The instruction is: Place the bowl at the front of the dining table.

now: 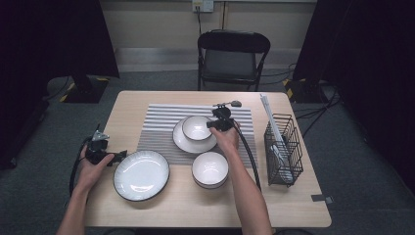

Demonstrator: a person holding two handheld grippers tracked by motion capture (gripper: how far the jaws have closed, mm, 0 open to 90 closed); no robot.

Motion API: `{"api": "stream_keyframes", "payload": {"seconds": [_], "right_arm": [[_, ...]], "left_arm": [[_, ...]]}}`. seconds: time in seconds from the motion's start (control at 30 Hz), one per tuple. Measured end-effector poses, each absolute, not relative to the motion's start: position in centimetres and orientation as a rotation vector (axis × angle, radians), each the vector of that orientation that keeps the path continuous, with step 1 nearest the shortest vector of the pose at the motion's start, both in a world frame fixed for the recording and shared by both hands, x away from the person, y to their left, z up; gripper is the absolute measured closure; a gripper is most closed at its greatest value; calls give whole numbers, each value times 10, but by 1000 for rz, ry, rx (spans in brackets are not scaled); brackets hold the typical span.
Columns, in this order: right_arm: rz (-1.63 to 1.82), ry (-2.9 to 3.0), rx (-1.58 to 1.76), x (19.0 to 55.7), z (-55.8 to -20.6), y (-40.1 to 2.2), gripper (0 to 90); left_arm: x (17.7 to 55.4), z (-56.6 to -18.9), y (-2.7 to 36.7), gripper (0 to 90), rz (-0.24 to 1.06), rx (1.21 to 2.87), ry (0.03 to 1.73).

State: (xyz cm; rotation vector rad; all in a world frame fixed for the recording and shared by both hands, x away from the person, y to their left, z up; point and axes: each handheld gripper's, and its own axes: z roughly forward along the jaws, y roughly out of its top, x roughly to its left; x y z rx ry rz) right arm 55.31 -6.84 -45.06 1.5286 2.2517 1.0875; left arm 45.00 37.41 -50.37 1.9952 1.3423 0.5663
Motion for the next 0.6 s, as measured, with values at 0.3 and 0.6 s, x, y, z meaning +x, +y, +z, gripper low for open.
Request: {"api": "stream_keyframes", "payload": {"seconds": [0.3, 0.6], "right_arm": [[1077, 2252, 1532, 556, -450, -66, 825], [1098, 2262, 1539, 554, -452, -67, 765]], "left_arm": [[450, -504, 374, 43, 567, 1996, 1342], [450, -504, 374, 43, 567, 1992, 1345]]}}
